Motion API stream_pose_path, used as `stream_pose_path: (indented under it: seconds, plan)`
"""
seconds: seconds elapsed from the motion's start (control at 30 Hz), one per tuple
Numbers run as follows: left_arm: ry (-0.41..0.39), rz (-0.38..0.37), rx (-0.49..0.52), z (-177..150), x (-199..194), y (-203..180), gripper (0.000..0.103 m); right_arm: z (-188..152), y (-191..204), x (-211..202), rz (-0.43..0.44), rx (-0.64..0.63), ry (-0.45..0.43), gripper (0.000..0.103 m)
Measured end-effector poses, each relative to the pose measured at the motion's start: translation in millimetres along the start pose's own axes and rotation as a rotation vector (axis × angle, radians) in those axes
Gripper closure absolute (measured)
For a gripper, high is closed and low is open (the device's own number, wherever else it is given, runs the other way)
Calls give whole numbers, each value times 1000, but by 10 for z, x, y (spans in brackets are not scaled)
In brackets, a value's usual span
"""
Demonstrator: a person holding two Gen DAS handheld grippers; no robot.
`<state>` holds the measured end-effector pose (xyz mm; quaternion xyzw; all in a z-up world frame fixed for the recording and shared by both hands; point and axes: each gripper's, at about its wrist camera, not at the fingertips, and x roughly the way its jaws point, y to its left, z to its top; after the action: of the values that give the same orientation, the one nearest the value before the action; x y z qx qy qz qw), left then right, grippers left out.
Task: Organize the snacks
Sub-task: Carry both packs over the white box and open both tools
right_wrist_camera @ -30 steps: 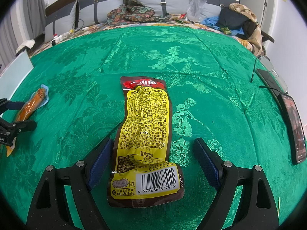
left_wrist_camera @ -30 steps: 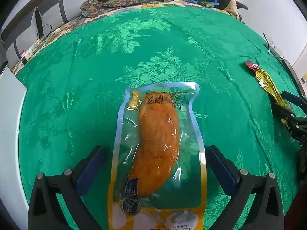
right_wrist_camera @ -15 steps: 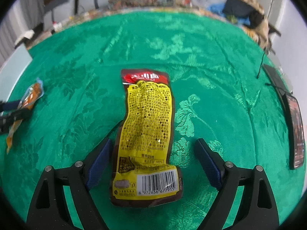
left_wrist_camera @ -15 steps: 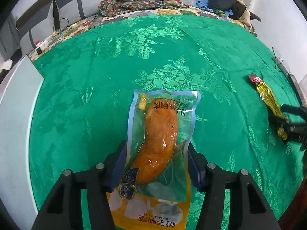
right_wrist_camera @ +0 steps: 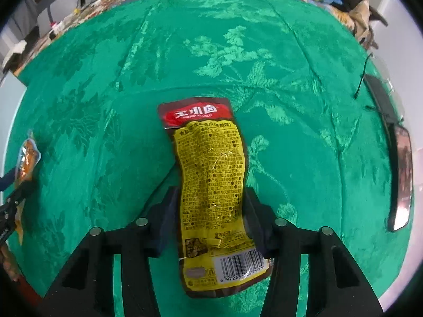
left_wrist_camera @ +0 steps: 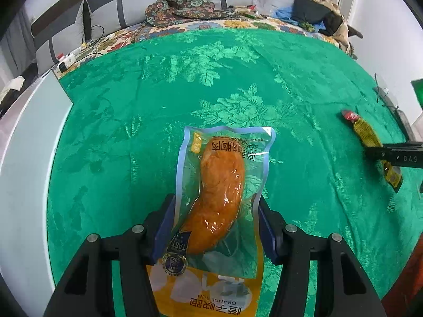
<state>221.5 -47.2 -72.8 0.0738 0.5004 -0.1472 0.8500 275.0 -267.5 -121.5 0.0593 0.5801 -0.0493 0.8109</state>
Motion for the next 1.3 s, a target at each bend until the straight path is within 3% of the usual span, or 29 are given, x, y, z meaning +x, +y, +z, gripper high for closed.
stream_pose_path:
  seconds: [0.3, 0.4, 0.53, 0.67, 0.77, 0.87, 0.97, 1.07, 1.13, 1.2, 1.3]
  plan:
    - [-90, -109, -137, -55, -650, 286, 46, -100, -120, -436, 181, 101, -72, 52]
    - [-162, -179, -234, -93, -1117, 600, 46, -44, 168, -730, 244, 60, -121, 52]
    - [-254, -170, -329, -209, -1716, 1187, 46, 93, 874, -1093, 341, -57, -186, 52]
    - [-308, -87, -426, -442, -2210, 1950, 46, 159, 1965, -1444, 495, -200, -214, 52]
    - [-313, 51, -481, -704, -2441, 2512, 45, 95, 2855, -1593, 633, -286, -189, 52]
    - [-289, 143, -530, -986, -2464, 2900, 38, -48, 3719, -1667, 724, -378, -147, 51]
    - [-255, 224, -592, -1318, -2373, 3157, 31, -226, 4351, -1641, 751, -451, -148, 46]
    - [-233, 282, -616, -1601, -2313, 3260, 26, -391, 4760, -1503, 760, -497, -152, 34]
    - [-227, 330, -602, -1698, -2316, 3212, 19, -456, 4921, -1394, 731, -526, -144, 34]
    - [-228, 388, -569, -1722, -2339, 3166, 10, -586, 4879, -1377, 740, -542, -128, 34]
    - [-237, 505, -538, -1686, -2392, 3090, 3, -681, 4776, -1477, 688, -584, -191, 30]
